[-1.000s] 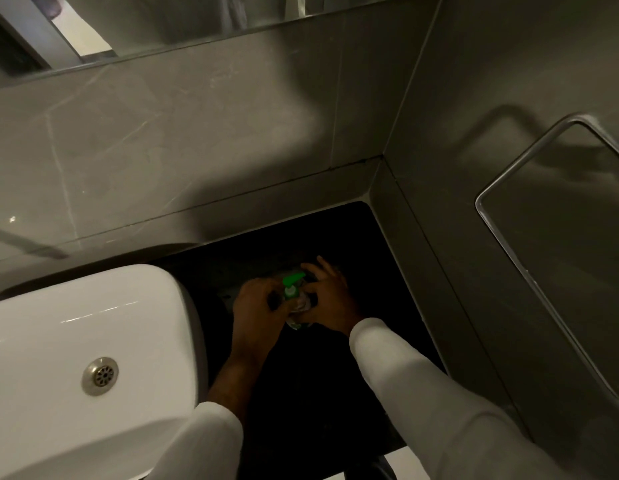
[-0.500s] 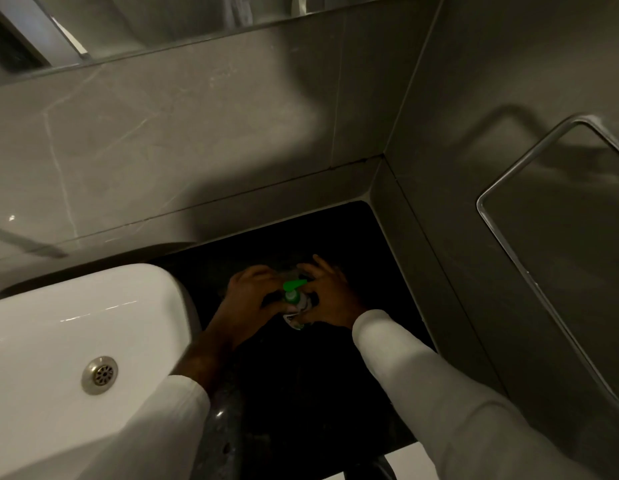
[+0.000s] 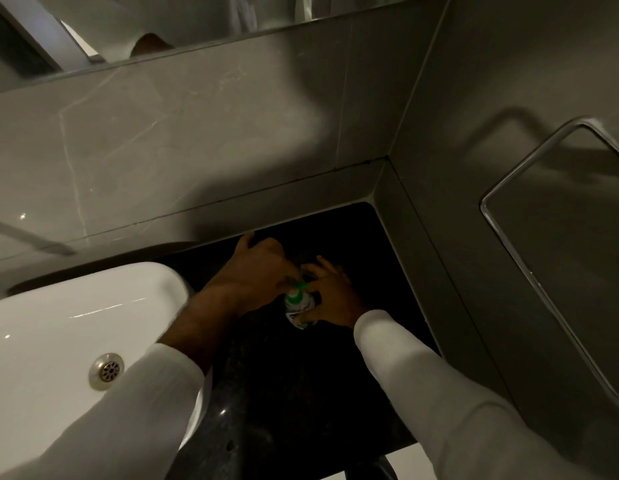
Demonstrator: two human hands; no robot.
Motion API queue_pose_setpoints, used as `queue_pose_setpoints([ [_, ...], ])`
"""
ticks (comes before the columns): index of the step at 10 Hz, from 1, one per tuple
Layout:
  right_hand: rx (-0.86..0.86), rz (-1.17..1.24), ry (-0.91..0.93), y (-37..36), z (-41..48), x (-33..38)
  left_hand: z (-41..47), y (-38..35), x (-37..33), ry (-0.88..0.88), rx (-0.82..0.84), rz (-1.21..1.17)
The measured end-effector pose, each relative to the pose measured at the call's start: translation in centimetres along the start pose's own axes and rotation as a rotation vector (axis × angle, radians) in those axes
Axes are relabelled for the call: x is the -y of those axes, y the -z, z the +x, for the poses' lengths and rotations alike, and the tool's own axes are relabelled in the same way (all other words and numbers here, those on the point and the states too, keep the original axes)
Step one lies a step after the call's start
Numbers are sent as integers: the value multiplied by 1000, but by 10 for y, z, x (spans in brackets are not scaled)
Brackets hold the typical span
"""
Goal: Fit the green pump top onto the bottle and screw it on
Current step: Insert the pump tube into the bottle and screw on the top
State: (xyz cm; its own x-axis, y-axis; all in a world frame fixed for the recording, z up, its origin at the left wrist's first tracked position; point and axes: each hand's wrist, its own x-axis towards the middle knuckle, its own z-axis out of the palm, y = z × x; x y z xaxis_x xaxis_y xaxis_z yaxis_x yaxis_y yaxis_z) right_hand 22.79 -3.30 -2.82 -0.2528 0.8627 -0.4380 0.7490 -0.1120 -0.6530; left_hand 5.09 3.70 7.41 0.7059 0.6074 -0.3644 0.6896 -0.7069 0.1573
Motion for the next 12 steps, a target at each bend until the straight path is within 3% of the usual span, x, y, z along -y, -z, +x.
queue_pose_setpoints([
  [1, -11, -15, 2, 1, -2, -1, -1, 6, -4, -131, 7, 92],
  [5, -55, 6, -1, -8, -17, -3, -16, -2, -8, -339, -51, 237],
  [8, -137, -7, -6, -30, -28, -10, -31, -24, -20, -398, -218, 131],
  [10, -204, 49, -22, -38, -34, -12, -34, -34, -20, -332, -212, 85],
  [11, -105, -55, -80, -24, -42, -1, -42, -39, -14, -276, -188, 78],
  [12, -137, -80, -95, -8, -57, 1, -48, -37, -6, -171, -131, 84],
])
